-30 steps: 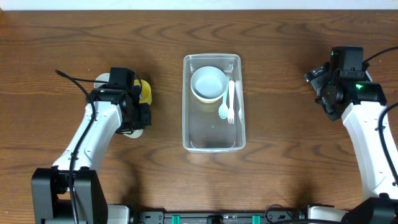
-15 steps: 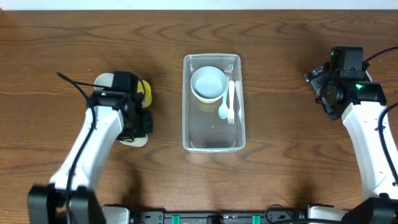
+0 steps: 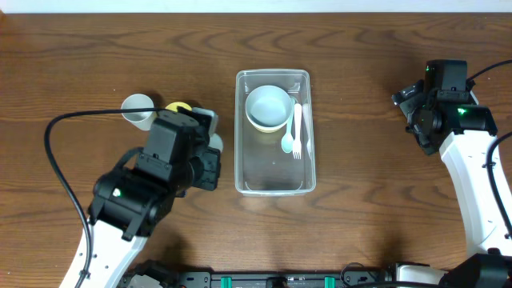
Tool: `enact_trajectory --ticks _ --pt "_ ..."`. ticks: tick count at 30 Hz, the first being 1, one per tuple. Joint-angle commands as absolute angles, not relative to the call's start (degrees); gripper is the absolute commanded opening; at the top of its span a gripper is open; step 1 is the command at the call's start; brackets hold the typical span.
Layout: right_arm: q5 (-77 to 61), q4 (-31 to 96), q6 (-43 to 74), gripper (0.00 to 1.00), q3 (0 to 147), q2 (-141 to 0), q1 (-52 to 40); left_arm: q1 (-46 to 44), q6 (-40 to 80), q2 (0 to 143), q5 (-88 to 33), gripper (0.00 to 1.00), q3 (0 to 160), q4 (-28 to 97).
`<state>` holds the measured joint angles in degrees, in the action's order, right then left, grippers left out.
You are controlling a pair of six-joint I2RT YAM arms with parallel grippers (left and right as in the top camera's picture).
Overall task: Pack container
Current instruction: 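Carry the cream cup into the container and release it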
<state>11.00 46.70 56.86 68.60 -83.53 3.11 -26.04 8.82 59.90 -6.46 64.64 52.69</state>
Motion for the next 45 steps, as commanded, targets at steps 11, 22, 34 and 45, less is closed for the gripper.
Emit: enact_trajectory --ticks 11,22,34,45 --pt "12.0 46.8 57.8 0.99 68.6 -83.6 3.4 -39.0 8.6 73.8 1.4 0.06 65.6 39.1" --pt "12.0 46.8 57.8 0.99 68.6 -83.6 3.4 -39.7 8.6 86.9 3.1 0.06 65.6 36.8" --pt "12.0 46.8 57.8 0.99 68.6 -83.6 3.4 -39.7 8.0 93.4 3.8 0.06 65.6 34.2" --pt "12.0 46.8 57.8 0.99 68.6 -83.6 3.4 -39.7 8.0 94.0 3.7 0.32 65.6 32.9"
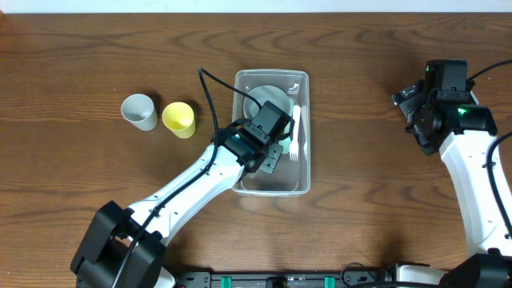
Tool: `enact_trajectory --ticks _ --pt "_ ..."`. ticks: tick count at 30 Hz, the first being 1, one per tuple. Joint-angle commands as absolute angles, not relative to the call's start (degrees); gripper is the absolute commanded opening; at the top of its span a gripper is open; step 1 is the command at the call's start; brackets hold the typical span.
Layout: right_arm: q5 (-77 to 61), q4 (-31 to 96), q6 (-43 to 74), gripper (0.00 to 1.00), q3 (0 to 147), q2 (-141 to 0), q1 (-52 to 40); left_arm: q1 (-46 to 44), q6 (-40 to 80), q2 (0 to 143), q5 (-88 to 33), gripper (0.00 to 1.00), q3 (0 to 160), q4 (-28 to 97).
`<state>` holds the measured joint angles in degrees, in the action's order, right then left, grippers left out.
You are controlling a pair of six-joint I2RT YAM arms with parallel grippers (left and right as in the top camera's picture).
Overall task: Pack container
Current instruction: 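Carry the cream cup into the container and release it, then move the left gripper to the yellow cup and grasp its rim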
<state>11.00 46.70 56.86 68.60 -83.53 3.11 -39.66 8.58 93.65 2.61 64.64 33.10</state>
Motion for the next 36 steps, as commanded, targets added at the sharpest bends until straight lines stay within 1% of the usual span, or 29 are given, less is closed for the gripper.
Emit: enact_trajectory --ticks 1,6,12,13,16,18,21,25,29,36 --pt "12.0 46.8 57.8 0.99 68.6 -83.6 3.4 -39.7 8.0 93.8 3.7 0.32 65.6 32.8" --pt "12.0 46.8 57.8 0.99 68.6 -83.6 3.4 -39.6 8.0 90.0 4.3 0.33 67.4 34.1" --pt "12.0 46.8 57.8 0.99 68.6 -83.6 3.4 -38.6 8.3 80.7 13.6 0.34 71.3 38.5" --pt "12.0 46.8 57.8 0.99 68.6 -83.6 3.4 -37.8 8.3 78.7 15.0 0.38 71.4 38.5" --pt "12.0 46.8 57.8 0.99 68.6 -83.6 3.4 -34.4 8.3 74.8 18.6 0.40 71.4 38.5" --pt "12.0 46.8 57.8 0.99 68.6 -83.6 3.4 -30.4 8.3 73.9 20.2 0.40 71.4 38.5" --pt "12.0 46.8 57.8 0.99 68.6 -83.6 3.4 -23.9 8.6 75.2 19.9 0.40 71.4 38.5" --pt "12.0 46.8 57.8 0.99 68.6 -83.6 3.4 -18.7 9.1 79.5 17.2 0.41 71.4 37.1" --pt "12.0 46.8 57.8 0.99 68.6 -83.6 3.4 -16.8 8.8 84.8 17.2 0.41 71.4 35.7" --pt "12.0 46.8 57.8 0.99 68.6 -83.6 3.4 -16.7 9.1 93.3 17.2 0.42 71.4 35.5"
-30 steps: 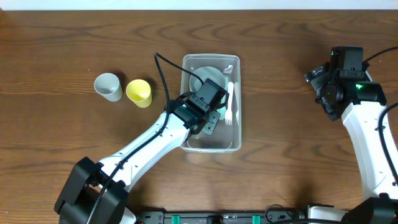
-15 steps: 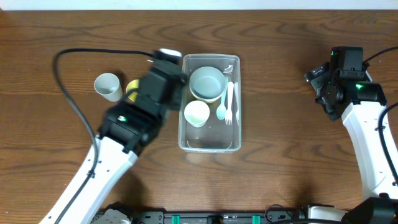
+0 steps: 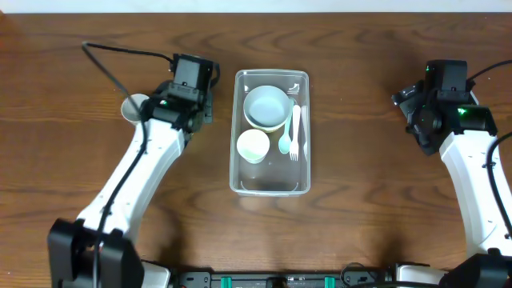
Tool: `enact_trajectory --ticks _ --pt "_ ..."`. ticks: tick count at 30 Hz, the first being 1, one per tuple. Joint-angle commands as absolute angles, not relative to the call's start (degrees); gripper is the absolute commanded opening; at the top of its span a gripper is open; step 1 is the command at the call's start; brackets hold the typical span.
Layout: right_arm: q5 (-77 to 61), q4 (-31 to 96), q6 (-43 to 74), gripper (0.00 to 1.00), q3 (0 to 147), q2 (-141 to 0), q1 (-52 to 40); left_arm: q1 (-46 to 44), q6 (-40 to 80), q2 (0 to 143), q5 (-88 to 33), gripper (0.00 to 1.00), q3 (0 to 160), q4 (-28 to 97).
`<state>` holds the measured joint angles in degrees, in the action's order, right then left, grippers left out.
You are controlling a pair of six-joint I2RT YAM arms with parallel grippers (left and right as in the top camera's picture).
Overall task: Pack container
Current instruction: 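Move the left gripper to the yellow cup and grasp its rim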
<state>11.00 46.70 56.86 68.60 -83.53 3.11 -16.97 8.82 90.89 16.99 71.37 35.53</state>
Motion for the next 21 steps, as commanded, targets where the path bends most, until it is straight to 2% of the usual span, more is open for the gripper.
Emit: enact_trajectory --ticks 1,15,16,21 --pt "12.0 46.8 57.8 0.99 68.6 -83.6 3.4 -16.7 9.1 94.3 17.2 0.42 71.4 35.6" --pt "12.0 46.8 57.8 0.99 68.6 -83.6 3.4 -16.7 11.7 105.6 17.0 0.41 71.3 35.7" --pt "12.0 46.8 57.8 0.99 68.6 -83.6 3.4 -16.7 11.7 105.8 17.0 0.39 71.3 35.7" --pt "12.0 46.8 57.8 0.99 68.6 -83.6 3.4 -16.7 12.0 106.1 17.0 0.13 71.3 35.7"
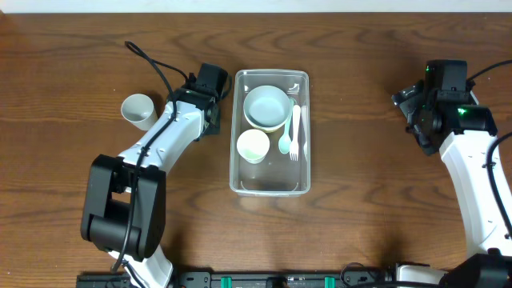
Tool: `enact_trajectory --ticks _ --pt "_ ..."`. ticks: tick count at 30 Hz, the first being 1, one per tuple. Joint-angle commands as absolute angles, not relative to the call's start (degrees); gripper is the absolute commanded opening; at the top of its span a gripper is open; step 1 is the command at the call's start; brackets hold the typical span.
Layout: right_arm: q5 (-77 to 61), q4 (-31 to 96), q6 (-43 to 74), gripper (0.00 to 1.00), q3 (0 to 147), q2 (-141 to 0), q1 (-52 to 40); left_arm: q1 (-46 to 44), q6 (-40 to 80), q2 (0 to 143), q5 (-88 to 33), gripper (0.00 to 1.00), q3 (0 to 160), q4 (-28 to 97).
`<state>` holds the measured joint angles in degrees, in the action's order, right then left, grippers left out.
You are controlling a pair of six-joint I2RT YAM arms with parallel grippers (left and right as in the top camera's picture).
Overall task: Pack container
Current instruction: 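Move the left gripper to the yellow cup and grasp its rim, then carry the yellow cup over the container with the left gripper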
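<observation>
The clear plastic container [272,182] lies mid-table. Inside it are a pale green bowl [267,106], a small pale cup [253,146], a teal spoon [286,143] and a white fork [296,132]. A white cup [138,110] stands on the table to the left. My left gripper [211,118] hangs just outside the container's left wall; its fingers are hidden under the wrist. No yellow cup shows; the left arm covers that spot. My right gripper [422,120] stays at the far right, fingers unseen.
The left arm's black cable [156,68] loops over the table behind the white cup. The right arm's white link [472,184] runs down the right edge. Bare wood lies in front of the container.
My left gripper has shifted right and slightly forward, from beside the white cup to the container's left wall. The white cup is now fully uncovered. The container's contents and the right arm are unchanged.
First my left gripper hovered by the two cups; the container held bowl, spoon and fork. Then it reached into the container, with the white and yellow cups on the table. Later a pale cup stood inside, the gripper back over the cups. Now it is beside the container.
</observation>
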<state>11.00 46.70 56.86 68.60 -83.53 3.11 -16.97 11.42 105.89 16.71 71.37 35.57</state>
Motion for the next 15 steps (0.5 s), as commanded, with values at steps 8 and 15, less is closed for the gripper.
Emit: enact_trajectory --ticks 8,15 --pt "12.0 46.8 57.8 0.99 68.6 -83.6 3.4 -16.7 12.8 105.3 17.0 0.06 71.4 35.9" --pt "12.0 46.8 57.8 0.99 68.6 -83.6 3.4 -16.9 13.9 97.1 17.0 0.06 73.6 41.5"
